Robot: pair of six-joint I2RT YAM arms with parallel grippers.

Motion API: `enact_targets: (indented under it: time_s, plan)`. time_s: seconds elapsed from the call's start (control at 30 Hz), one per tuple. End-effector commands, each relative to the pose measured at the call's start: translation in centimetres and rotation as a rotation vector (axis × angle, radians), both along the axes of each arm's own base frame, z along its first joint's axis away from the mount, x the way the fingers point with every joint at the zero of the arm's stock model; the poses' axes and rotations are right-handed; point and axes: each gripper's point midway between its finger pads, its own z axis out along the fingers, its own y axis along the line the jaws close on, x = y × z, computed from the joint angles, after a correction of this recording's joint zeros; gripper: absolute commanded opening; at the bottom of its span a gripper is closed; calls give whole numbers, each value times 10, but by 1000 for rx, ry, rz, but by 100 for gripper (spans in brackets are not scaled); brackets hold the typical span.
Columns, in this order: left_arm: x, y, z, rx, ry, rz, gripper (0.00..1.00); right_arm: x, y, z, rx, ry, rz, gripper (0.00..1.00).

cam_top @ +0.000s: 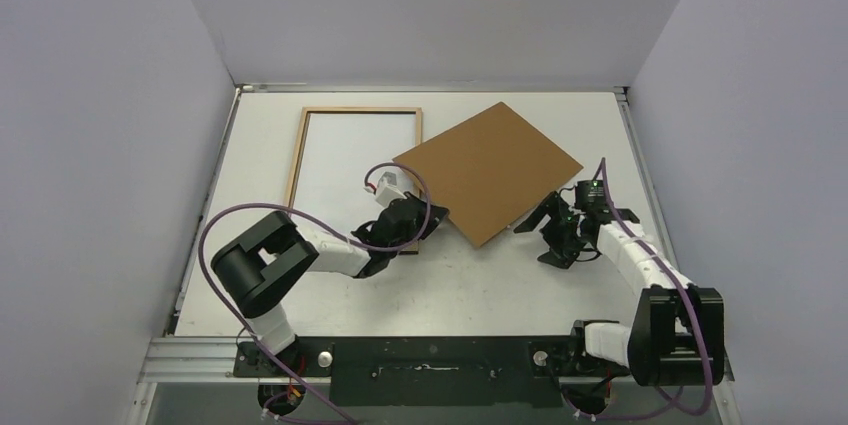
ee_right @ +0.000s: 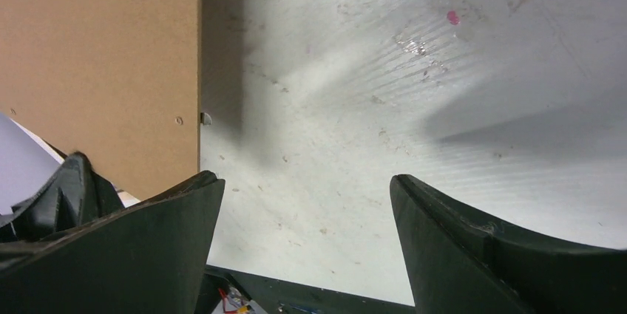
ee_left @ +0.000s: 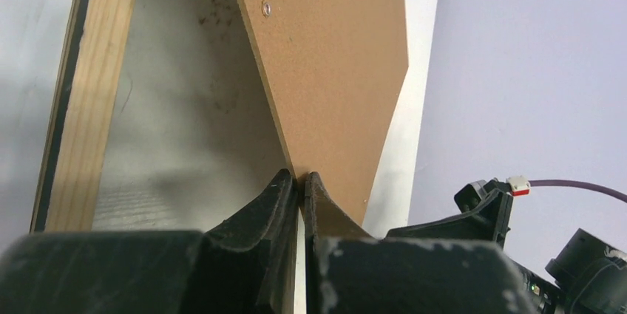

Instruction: Put the photo into the frame

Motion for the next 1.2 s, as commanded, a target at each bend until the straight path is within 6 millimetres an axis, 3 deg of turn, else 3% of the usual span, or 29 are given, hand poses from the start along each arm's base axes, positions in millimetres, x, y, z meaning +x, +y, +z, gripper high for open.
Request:
enact_targets:
  time_s: [0.0,0.17,0.33,0.5,0.67,0.93,1.17]
  plan:
    - [15,-1,50,-46,-63,-29,0,2,-10,31,-72,-80,59,85]
    - [24,7,66,-33,4,-45,0,4,2,46,-56,-145,112,85]
    - [34,14,88,-33,50,-50,0,17,25,65,-85,-252,226,87]
    - [40,18,97,-53,84,-62,0,24,48,59,-145,-248,339,90]
    - [43,26,106,-83,119,-53,0,39,58,50,-152,-242,315,91]
    - [41,31,119,-115,130,-64,0,71,62,40,-114,-298,138,95]
    - [35,36,122,-138,154,-70,0,81,58,30,-134,-289,76,95]
